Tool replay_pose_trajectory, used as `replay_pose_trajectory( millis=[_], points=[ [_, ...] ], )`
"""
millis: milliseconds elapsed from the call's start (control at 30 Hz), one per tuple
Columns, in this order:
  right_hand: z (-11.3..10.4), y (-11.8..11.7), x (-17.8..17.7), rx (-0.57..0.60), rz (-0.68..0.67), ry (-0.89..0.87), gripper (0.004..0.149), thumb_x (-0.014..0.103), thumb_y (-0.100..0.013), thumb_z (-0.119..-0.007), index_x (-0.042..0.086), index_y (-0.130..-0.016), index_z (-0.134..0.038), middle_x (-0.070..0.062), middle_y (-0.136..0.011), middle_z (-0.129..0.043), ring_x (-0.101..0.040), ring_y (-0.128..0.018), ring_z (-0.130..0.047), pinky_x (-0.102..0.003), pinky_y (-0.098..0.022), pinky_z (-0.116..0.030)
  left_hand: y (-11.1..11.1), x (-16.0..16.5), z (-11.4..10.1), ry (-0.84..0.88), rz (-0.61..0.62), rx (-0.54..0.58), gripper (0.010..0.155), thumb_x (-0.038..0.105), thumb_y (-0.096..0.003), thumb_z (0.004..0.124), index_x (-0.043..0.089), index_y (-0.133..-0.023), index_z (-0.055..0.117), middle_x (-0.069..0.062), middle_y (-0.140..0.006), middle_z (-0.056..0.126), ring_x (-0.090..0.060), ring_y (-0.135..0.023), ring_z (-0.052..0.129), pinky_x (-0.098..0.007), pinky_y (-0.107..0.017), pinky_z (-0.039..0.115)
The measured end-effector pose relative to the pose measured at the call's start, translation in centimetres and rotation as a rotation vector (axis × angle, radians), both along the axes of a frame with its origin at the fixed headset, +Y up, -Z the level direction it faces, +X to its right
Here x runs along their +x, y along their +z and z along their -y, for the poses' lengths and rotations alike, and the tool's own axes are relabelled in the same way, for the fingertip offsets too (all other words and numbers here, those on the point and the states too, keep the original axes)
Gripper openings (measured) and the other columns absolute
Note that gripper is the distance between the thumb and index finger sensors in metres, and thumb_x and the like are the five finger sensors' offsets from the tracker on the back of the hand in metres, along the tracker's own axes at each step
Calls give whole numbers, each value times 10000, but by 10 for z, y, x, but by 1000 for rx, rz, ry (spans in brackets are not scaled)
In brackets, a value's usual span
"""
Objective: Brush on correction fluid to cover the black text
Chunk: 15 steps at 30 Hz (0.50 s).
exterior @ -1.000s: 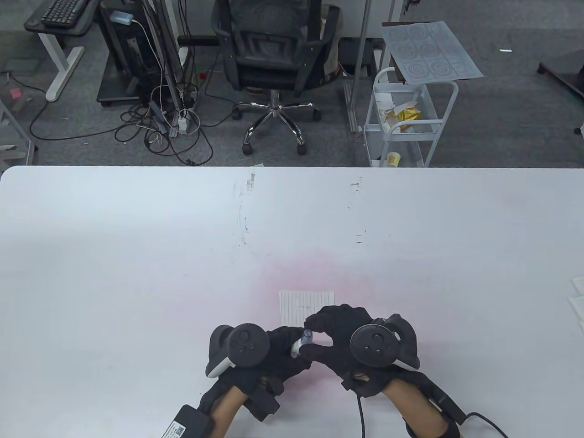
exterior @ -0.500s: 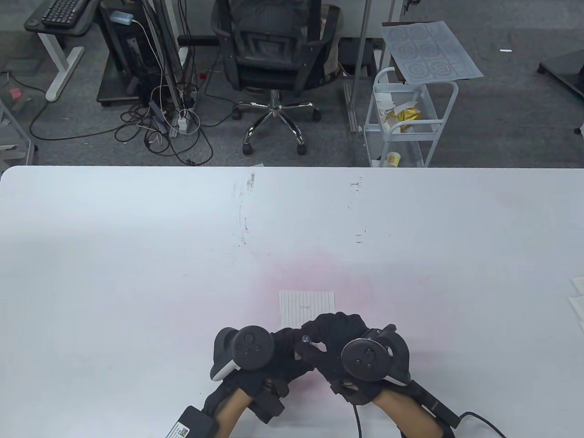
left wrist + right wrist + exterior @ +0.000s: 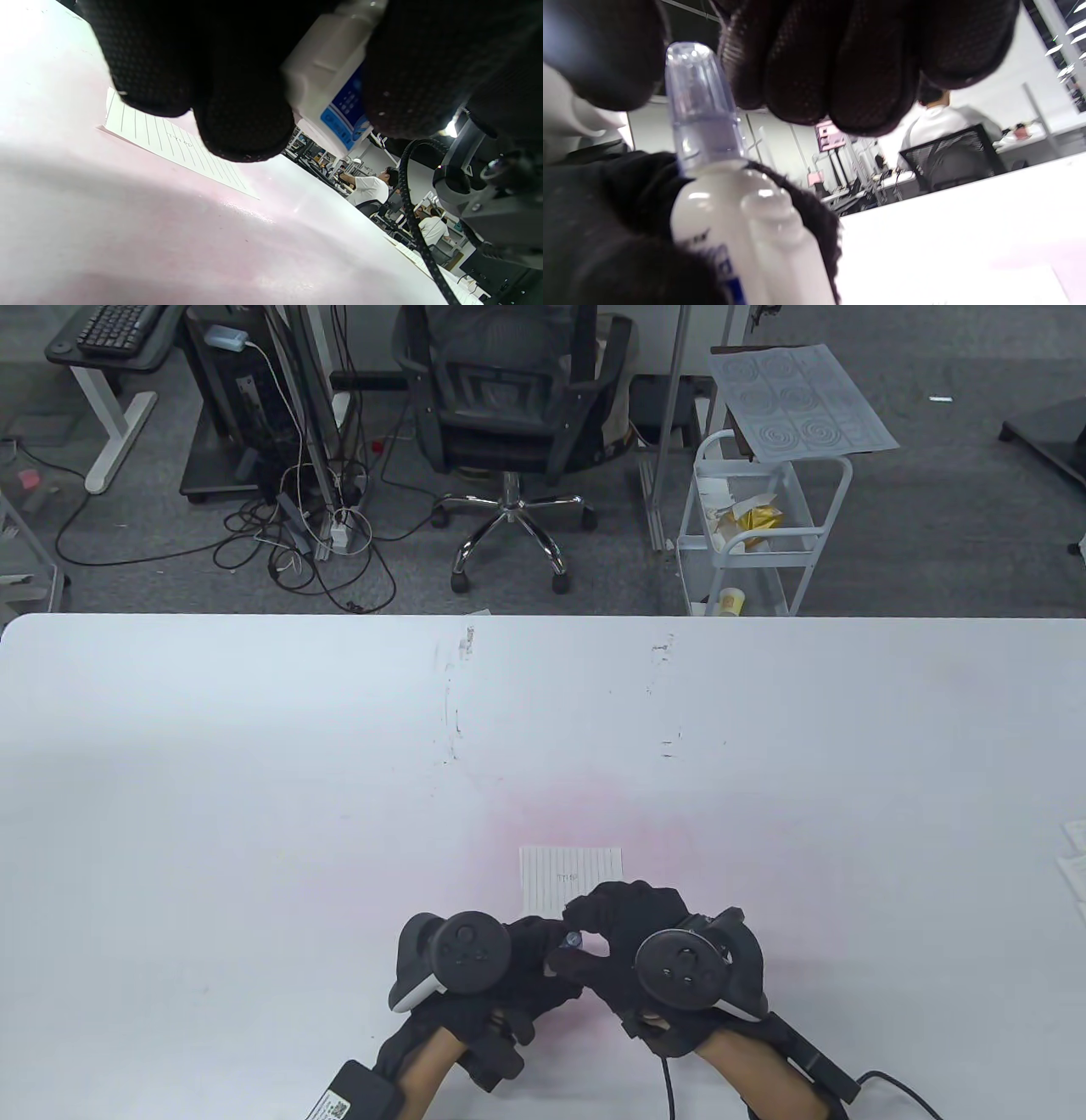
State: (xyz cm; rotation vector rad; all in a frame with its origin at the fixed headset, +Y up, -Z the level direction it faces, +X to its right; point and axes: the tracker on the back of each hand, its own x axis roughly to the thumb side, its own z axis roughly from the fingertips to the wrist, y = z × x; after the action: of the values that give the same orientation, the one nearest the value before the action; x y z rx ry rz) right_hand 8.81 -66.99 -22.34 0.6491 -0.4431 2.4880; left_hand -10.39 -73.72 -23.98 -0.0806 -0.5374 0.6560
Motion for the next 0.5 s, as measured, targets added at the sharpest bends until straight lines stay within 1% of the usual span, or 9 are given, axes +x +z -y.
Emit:
replay_pose_trajectory(
  millis=[67,133,167,233,367,500],
  points=[
    [1,2,-2,2,11,0,511,588,-311,-875,215,-660,-876,-35,-589,-922,-261,-405,-1010,-510,-420,-806,0,1,0,-2,4,-6,590,497,-315,966,219,-824,854,-81,-739,995,-153,-462,1113,-384,-451,917],
    [1,2,-4,-10,-30,-6,493,553,-318,-887,205,-667,-876,-44,-590,-925,-262,-402,-1014,-512,-417,-811,1,1,0,-7,7,-2,591,503,-312,967,222,-820,858,-79,-735,999,-156,-462,1115,-383,-450,918],
    [1,2,-5,-28,-69,-27,487,536,-324,-891,200,-676,-874,-51,-599,-922,-267,-411,-1014,-516,-421,-809,1,1,0,-2,12,-6,588,504,-311,970,226,-817,860,-77,-734,1000,-161,-463,1116,-386,-451,916],
    [0,1,-4,-40,-94,-60,476,510,-327,-900,193,-681,-877,-60,-615,-919,-283,-432,-1013,-527,-431,-804,2,2,-2,2,13,2,585,511,-309,971,231,-811,864,-73,-729,1002,-161,-461,1115,-386,-450,916],
    [-2,0,-2,-47,-152,-71,472,473,-335,-894,191,-713,-871,-70,-658,-914,-309,-481,-1013,-539,-455,-794,1,1,-3,11,11,8,587,519,-304,975,238,-807,868,-69,-724,1004,-159,-459,1112,-386,-452,913],
    [-2,-2,-5,-69,-277,-31,469,413,-355,-878,192,-768,-855,-81,-725,-895,-333,-556,-1004,-551,-490,-777,1,1,-1,0,25,-1,585,513,-301,980,239,-807,871,-71,-730,1003,-165,-467,1109,-390,-460,905]
  ],
)
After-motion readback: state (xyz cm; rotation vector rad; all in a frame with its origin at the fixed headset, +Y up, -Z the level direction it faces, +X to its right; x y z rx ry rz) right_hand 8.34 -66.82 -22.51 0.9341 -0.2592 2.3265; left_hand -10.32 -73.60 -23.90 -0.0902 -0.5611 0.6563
